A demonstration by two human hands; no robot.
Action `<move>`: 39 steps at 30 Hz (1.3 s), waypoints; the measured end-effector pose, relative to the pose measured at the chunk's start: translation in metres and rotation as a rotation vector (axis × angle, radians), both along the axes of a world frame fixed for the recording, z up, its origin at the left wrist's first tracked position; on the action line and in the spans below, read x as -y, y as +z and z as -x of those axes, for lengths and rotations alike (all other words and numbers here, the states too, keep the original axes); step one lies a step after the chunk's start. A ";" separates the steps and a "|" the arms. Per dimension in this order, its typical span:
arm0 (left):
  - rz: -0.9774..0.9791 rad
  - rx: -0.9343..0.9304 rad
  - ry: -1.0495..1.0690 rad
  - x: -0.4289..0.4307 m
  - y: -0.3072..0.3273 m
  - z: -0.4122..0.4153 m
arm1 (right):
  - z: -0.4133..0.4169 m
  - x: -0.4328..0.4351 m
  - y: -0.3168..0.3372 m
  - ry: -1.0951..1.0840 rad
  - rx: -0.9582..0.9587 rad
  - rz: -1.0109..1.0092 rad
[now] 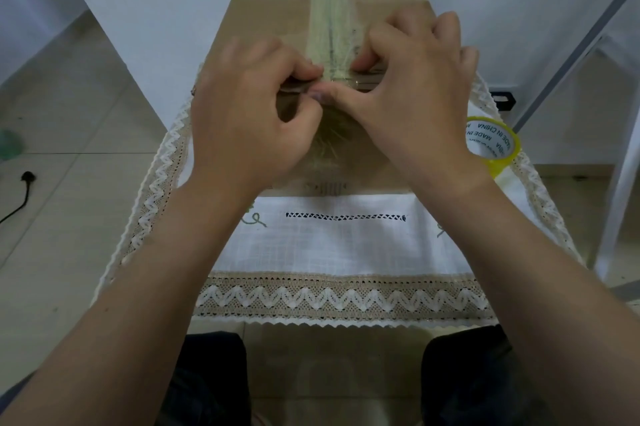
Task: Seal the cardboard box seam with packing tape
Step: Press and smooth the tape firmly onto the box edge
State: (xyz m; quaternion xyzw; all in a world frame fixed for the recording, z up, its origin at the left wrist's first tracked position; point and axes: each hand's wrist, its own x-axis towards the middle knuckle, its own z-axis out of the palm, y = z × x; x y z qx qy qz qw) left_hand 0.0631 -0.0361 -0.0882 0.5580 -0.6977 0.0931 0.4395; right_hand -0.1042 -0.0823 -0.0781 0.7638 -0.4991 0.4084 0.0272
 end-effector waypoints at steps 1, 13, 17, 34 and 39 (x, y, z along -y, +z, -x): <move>-0.003 0.003 0.004 0.001 0.000 0.000 | 0.003 0.001 0.000 0.033 0.012 -0.001; -0.048 -0.030 -0.025 0.006 0.001 -0.012 | 0.025 0.010 -0.003 0.230 0.111 -0.091; -0.056 -0.015 -0.010 0.005 -0.001 -0.010 | 0.025 0.009 -0.007 0.196 0.157 -0.075; -0.032 0.095 0.136 -0.001 -0.016 0.003 | 0.007 -0.009 -0.045 -0.034 -0.021 0.176; -0.021 0.242 0.245 -0.001 -0.028 0.007 | 0.013 -0.013 -0.058 -0.007 -0.110 0.221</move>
